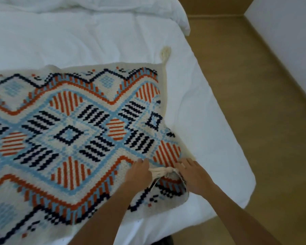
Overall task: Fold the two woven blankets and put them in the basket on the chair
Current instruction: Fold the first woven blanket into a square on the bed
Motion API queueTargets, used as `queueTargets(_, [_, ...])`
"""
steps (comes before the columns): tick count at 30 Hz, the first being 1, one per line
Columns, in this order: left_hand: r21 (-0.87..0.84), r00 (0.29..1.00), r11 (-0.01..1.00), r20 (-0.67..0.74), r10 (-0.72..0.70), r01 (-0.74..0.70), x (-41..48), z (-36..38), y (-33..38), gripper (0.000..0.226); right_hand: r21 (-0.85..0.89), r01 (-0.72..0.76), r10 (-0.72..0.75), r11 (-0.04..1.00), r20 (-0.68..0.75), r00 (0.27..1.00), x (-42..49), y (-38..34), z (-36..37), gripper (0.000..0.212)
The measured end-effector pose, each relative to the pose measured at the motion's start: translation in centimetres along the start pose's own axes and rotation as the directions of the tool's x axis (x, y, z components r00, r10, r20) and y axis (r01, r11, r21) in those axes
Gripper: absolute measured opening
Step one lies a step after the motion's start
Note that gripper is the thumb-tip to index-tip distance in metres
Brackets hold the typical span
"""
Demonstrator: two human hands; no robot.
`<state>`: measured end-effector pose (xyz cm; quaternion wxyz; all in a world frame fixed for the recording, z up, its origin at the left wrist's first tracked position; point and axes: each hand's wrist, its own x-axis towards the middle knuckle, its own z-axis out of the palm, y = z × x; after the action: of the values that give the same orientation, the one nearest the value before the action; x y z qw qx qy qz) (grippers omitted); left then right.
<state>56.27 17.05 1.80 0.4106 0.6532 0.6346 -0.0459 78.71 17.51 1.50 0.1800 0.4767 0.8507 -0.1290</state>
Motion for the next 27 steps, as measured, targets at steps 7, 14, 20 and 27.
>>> queueTargets(7, [0.045,0.991,0.998,-0.128,-0.044,0.050,6.7,-2.5,4.8,0.032,-0.089,0.410,-0.397,0.908,0.132,0.908,1.2,4.3,3.4,0.039])
queueTargets(14, [0.111,0.994,0.990,-0.079,-0.082,0.090,10.4,-0.2,10.0,0.032,-0.046,0.424,-0.407,0.904,0.207,0.890,-5.2,10.1,7.8,0.035])
queueTargets(20, [0.204,0.983,0.977,-0.180,-0.018,0.055,14.2,-1.1,11.8,0.034,0.002,0.357,-0.357,0.934,-0.032,0.934,-1.1,11.1,6.5,0.029])
queueTargets(27, [0.623,0.920,0.782,-0.322,0.223,0.028,20.5,-4.1,13.2,0.036,0.160,0.133,-0.080,0.978,-0.300,0.950,8.7,9.8,1.4,0.048])
